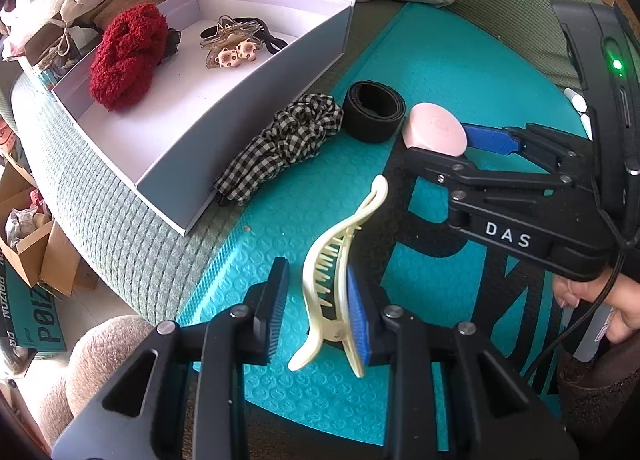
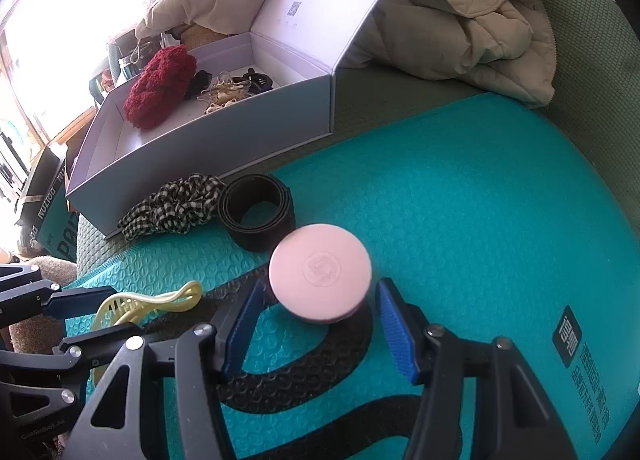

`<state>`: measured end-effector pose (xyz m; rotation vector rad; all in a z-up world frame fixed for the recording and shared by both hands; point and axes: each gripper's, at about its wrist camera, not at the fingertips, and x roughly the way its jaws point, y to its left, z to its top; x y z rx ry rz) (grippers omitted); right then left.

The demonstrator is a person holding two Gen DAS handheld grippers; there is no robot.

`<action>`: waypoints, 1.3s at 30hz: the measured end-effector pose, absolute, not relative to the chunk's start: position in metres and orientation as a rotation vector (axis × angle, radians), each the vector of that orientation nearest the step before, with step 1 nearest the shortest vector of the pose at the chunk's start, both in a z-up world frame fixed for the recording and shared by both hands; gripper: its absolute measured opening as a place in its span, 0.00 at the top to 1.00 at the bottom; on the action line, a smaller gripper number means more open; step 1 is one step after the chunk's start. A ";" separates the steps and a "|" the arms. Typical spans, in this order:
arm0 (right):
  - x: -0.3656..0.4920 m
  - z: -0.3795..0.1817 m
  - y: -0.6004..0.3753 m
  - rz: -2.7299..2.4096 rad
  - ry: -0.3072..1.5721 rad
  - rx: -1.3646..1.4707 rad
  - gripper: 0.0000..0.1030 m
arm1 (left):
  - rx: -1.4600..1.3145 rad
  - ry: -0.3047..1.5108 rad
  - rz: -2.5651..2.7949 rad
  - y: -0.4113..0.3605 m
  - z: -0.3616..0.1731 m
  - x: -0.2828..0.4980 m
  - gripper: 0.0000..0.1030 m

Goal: Organize objects
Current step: 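Grasp the cream claw clip with the left tool while the right tool grasps the pink compact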

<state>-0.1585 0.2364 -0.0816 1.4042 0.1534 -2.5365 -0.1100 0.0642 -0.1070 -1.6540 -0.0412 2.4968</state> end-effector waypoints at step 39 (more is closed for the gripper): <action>-0.053 -0.080 0.258 -2.581 0.168 1.519 0.47 | -1.583 0.073 2.428 0.095 -0.111 -0.077 0.59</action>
